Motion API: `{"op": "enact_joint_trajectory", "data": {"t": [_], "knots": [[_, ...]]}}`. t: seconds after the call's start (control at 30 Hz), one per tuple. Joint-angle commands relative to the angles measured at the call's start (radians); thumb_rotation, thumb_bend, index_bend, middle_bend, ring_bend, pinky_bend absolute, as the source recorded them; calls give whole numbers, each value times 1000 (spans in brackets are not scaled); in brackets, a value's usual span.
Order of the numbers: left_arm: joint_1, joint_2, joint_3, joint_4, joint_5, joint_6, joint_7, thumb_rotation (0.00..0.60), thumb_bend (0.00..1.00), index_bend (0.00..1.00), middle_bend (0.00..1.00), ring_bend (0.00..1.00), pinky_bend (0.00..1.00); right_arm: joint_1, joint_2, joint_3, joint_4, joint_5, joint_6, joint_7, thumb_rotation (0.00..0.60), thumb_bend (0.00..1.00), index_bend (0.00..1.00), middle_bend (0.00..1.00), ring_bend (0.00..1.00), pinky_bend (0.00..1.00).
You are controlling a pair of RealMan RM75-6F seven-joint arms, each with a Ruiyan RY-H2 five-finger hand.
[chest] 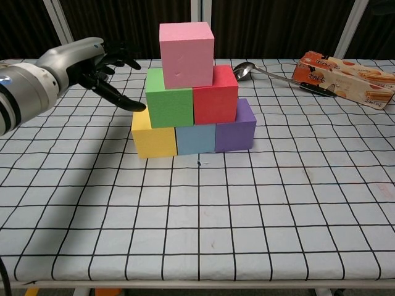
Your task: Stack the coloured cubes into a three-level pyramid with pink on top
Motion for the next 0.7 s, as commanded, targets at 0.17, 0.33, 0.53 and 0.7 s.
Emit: {"op": "enact_joint_trajectory", "data": {"t": [0.17,0.33,0.53,0.7], "knots": [[12,19,7,-10,4,10,-5,600,0,93,145,53,80,3,-1,3,-6,3,0,-5,600,123,0,0,0,0],[60,84,39,-41,37,62,5,600,0,93,133,52,80,-11,19,4,-26,-11,25,-17,600,124,0,0,0,0],[154,213,124,-43,161,129,-23,600,0,95,60,6,80,-61,57,-57,-48,-37,84,-216,600,103,0,0,0,0],[228,272,219,72,354,232,-39,600,0,97,48,0,80,-159,5,-137,-77,9,283,-630,600,101,0,0,0,0]]}}
